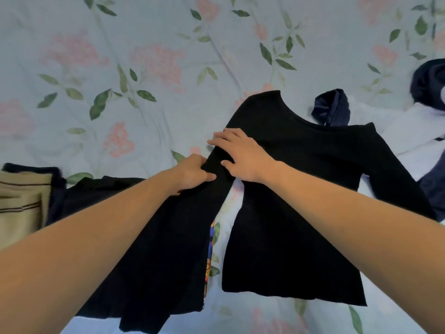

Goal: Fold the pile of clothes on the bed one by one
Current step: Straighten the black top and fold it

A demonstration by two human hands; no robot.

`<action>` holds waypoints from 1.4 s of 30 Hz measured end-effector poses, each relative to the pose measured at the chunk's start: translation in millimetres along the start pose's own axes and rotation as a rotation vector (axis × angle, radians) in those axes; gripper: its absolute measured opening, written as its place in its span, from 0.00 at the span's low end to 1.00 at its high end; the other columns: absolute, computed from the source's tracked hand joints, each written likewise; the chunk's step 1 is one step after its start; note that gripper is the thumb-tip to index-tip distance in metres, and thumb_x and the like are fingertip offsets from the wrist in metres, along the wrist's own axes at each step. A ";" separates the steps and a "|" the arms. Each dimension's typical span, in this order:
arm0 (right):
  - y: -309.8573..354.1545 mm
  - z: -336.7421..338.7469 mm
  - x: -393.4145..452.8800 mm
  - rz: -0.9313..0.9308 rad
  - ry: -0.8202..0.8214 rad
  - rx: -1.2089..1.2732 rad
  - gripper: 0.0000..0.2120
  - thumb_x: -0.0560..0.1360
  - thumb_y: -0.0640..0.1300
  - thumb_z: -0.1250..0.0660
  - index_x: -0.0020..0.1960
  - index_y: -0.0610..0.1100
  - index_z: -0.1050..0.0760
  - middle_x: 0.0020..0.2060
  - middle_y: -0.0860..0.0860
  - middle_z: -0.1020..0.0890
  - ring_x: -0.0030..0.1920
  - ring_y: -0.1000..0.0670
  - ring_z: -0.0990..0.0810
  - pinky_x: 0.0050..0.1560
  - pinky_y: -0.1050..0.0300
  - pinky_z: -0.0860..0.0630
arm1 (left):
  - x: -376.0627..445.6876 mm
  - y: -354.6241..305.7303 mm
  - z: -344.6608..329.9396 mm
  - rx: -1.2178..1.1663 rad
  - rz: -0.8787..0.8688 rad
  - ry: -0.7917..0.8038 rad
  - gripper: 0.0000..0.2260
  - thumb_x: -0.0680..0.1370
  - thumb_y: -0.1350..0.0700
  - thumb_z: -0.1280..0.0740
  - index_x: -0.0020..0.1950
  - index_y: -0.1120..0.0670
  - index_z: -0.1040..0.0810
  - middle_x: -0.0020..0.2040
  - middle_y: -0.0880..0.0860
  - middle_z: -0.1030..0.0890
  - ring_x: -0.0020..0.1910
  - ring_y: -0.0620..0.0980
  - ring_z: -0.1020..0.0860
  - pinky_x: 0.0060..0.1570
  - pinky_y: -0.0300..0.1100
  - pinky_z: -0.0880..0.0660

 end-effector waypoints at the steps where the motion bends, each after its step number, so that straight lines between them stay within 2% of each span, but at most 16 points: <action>1: 1.2 -1.1 4.3 0.001 0.023 0.005 0.32 0.80 0.46 0.31 0.81 0.51 0.37 0.80 0.52 0.36 0.81 0.47 0.44 0.74 0.41 0.32 | -3.2 1.3 3.0 -0.040 -0.045 -0.025 0.10 0.82 0.54 0.32 0.61 0.55 0.21 0.53 0.56 0.16 0.52 0.55 0.17 0.58 0.52 0.20; 5: 3.7 -5.9 11.4 -0.067 0.050 0.021 0.36 0.79 0.50 0.29 0.83 0.51 0.40 0.81 0.50 0.38 0.82 0.46 0.44 0.78 0.40 0.36 | -13.1 10.3 24.2 -0.075 -0.212 -0.282 0.07 0.84 0.52 0.34 0.52 0.54 0.21 0.48 0.55 0.16 0.48 0.54 0.17 0.52 0.52 0.20; 9: 3.7 -7.3 0.8 -0.120 -0.082 -0.082 0.35 0.82 0.50 0.33 0.84 0.49 0.44 0.84 0.48 0.43 0.83 0.43 0.47 0.81 0.39 0.43 | -12.0 24.7 33.2 0.136 -0.200 -0.287 0.06 0.82 0.50 0.32 0.51 0.52 0.23 0.46 0.52 0.18 0.43 0.50 0.21 0.43 0.43 0.26; 11: -5.7 -7.5 -12.3 -0.186 -0.131 -0.100 0.32 0.84 0.50 0.39 0.84 0.50 0.46 0.84 0.48 0.45 0.84 0.44 0.49 0.83 0.41 0.47 | -10.7 32.2 32.8 0.237 -0.164 -0.296 0.06 0.82 0.50 0.32 0.53 0.52 0.24 0.45 0.52 0.20 0.45 0.52 0.22 0.41 0.44 0.29; 13: -21.8 -7.5 -31.0 -0.264 -0.148 -0.108 0.30 0.85 0.51 0.43 0.85 0.51 0.48 0.85 0.49 0.47 0.84 0.45 0.51 0.83 0.42 0.49 | -12.3 34.4 31.8 0.347 -0.158 -0.381 0.08 0.82 0.53 0.34 0.60 0.53 0.26 0.51 0.54 0.21 0.50 0.56 0.22 0.45 0.49 0.27; 14: -32.1 -8.5 -42.3 -0.298 -0.146 -0.118 0.30 0.86 0.51 0.44 0.85 0.51 0.49 0.85 0.49 0.49 0.84 0.45 0.52 0.83 0.42 0.50 | -13.3 31.2 30.9 0.461 -0.206 -0.467 0.12 0.81 0.56 0.34 0.64 0.54 0.27 0.56 0.56 0.22 0.54 0.58 0.24 0.47 0.52 0.25; 16: -56.9 -11.9 -67.4 -0.359 -0.147 -0.133 0.30 0.86 0.52 0.47 0.85 0.51 0.52 0.85 0.49 0.51 0.84 0.45 0.53 0.83 0.42 0.49 | -15.9 16.7 20.6 0.668 -0.358 -0.581 0.21 0.79 0.58 0.33 0.72 0.56 0.30 0.65 0.59 0.27 0.61 0.62 0.27 0.51 0.57 0.25; 17: -69.9 -13.1 -80.3 -0.386 -0.157 -0.139 0.30 0.87 0.52 0.48 0.86 0.51 0.53 0.85 0.49 0.51 0.85 0.45 0.54 0.83 0.42 0.48 | -17.2 5.3 10.7 0.711 -0.451 -0.582 0.24 0.79 0.58 0.33 0.75 0.56 0.31 0.68 0.59 0.28 0.64 0.62 0.28 0.53 0.58 0.25; 20: -106.0 -16.8 -119.3 -0.448 -0.190 -0.130 0.30 0.86 0.52 0.47 0.86 0.52 0.53 0.85 0.49 0.51 0.85 0.46 0.53 0.83 0.42 0.47 | -12.3 -31.1 -38.1 0.789 -0.645 -0.432 0.29 0.80 0.53 0.33 0.81 0.55 0.35 0.77 0.56 0.32 0.75 0.59 0.33 0.66 0.57 0.27; 25: -159.9 -19.4 -197.3 -0.591 -0.248 -0.113 0.29 0.86 0.50 0.45 0.85 0.46 0.46 0.84 0.46 0.44 0.83 0.43 0.45 0.80 0.42 0.42 | -0.8 -84.9 -157.1 0.921 -0.710 -0.212 0.31 0.82 0.49 0.36 0.84 0.50 0.43 0.84 0.56 0.42 0.83 0.57 0.44 0.79 0.53 0.42; 27: -180.9 -18.5 -238.7 -0.604 -0.299 -0.151 0.28 0.85 0.49 0.44 0.83 0.43 0.42 0.82 0.44 0.39 0.81 0.43 0.39 0.79 0.41 0.38 | -4.5 -108.1 -210.4 0.927 -0.703 -0.161 0.32 0.84 0.48 0.39 0.85 0.48 0.48 0.85 0.54 0.47 0.83 0.55 0.48 0.81 0.51 0.45; 31: -220.7 -27.0 -329.7 -0.635 -0.238 -0.180 0.29 0.85 0.48 0.44 0.84 0.45 0.44 0.83 0.45 0.42 0.82 0.42 0.41 0.79 0.41 0.38 | -19.6 -147.6 -316.3 0.943 -0.664 -0.070 0.32 0.84 0.47 0.41 0.85 0.48 0.51 0.85 0.58 0.53 0.84 0.57 0.53 0.82 0.51 0.48; 34: -246.5 -37.3 -403.9 -0.712 -0.180 -0.183 0.31 0.82 0.46 0.39 0.84 0.44 0.43 0.82 0.43 0.40 0.81 0.40 0.39 0.78 0.41 0.36 | -31.9 -173.5 -390.0 0.943 -0.706 -0.063 0.32 0.84 0.48 0.41 0.85 0.50 0.50 0.85 0.58 0.54 0.84 0.58 0.51 0.81 0.52 0.46; 38: -268.6 -45.3 -494.7 -0.841 -0.152 -0.087 0.32 0.77 0.41 0.33 0.80 0.41 0.36 0.73 0.40 0.29 0.70 0.37 0.28 0.69 0.41 0.28 | -58.6 -195.1 -491.9 0.932 -0.746 0.143 0.33 0.85 0.47 0.42 0.85 0.49 0.55 0.85 0.53 0.56 0.84 0.55 0.53 0.81 0.49 0.49; 40: -277.2 -44.7 -526.0 -0.909 -0.144 0.009 0.32 0.76 0.40 0.31 0.79 0.42 0.36 0.68 0.42 0.27 0.64 0.39 0.28 0.62 0.42 0.25 | -69.4 -198.1 -536.3 0.908 -0.790 0.203 0.33 0.84 0.49 0.39 0.85 0.49 0.52 0.85 0.54 0.52 0.83 0.56 0.50 0.80 0.50 0.47; 42: -285.4 -41.8 -543.3 -0.942 -0.151 0.114 0.28 0.77 0.41 0.30 0.75 0.44 0.34 0.61 0.43 0.26 0.60 0.40 0.26 0.56 0.42 0.23 | -77.5 -199.8 -570.5 0.858 -0.849 0.205 0.33 0.80 0.52 0.35 0.83 0.50 0.45 0.83 0.55 0.43 0.81 0.58 0.41 0.78 0.51 0.39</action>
Point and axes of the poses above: each hand's wrist, its own x-axis towards the middle knuckle, its own z-axis out of the back of the hand, y = z × x, the point moved 3 cm from there along x, towards the middle knuckle
